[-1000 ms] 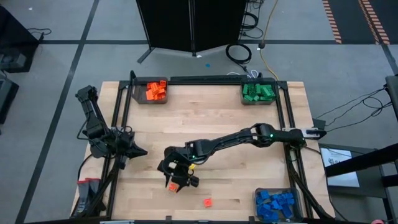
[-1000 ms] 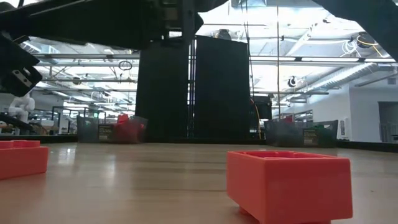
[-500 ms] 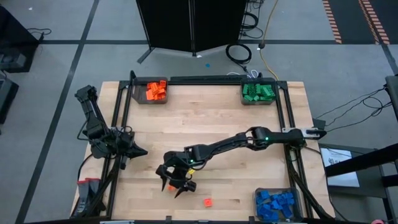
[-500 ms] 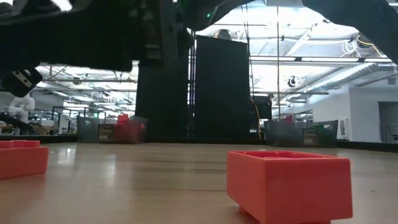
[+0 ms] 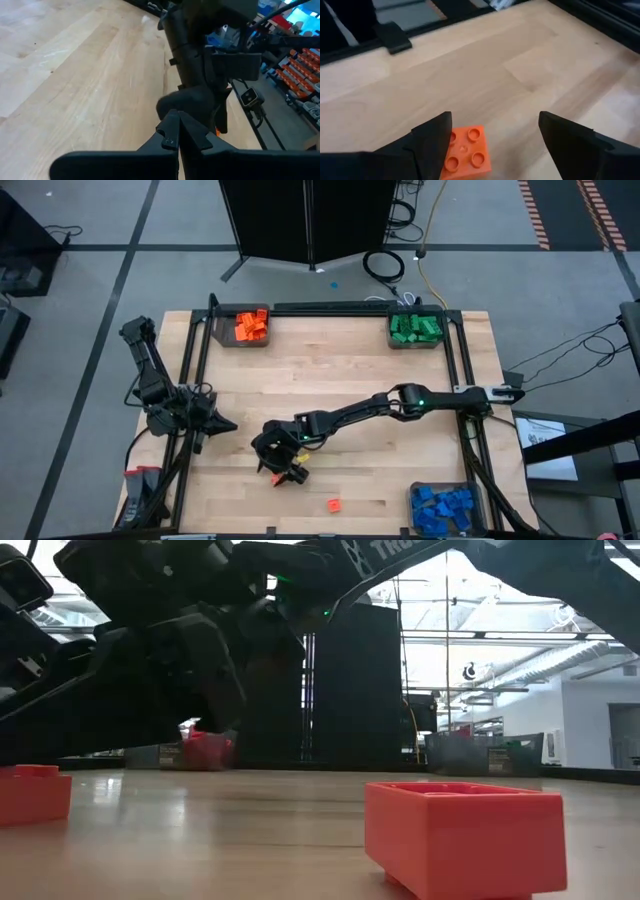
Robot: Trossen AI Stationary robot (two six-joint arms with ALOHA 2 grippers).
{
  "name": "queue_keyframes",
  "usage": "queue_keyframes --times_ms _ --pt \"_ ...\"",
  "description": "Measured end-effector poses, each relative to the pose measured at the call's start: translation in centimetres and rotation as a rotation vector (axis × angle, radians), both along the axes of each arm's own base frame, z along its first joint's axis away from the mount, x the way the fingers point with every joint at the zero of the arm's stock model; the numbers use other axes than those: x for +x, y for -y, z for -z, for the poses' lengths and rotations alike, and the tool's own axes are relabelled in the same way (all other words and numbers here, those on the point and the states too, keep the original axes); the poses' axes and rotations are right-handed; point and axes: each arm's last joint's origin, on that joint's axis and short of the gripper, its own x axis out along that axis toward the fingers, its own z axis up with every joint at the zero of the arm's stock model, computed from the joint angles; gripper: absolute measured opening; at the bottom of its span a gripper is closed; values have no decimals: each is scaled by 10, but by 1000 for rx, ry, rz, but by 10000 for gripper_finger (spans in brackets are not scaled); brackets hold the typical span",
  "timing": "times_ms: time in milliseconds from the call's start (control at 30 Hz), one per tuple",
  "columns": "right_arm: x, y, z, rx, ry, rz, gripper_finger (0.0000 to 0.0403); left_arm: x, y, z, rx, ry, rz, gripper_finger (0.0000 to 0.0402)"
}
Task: Sort blocks
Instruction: Put the orange game piece into the top left black bin
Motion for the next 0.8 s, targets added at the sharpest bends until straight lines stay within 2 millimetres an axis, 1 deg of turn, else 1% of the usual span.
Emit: queue_keyframes --times_ms 100,300,367,467,567,700,800 --pt "1 3 2 -4 -12 13 297 0 0 0 7 -3 2 0" --pt "-4 4 10 8 -109 16 297 0 1 1 11 -7 4 0" --pt "-5 4 15 6 -134 10 297 0 1 1 13 -8 4 0" --pt "-7 3 16 5 -158 9 297 0 1 1 14 -9 3 0" --pt "-6 1 9 -6 -112 -1 294 0 1 1 14 -9 3 0" --pt "-3 0 -9 -7 -21 19 286 0 1 1 17 -11 2 0" --pt "-4 2 -27 -4 9 24 284 0 1 1 16 -11 2 0"
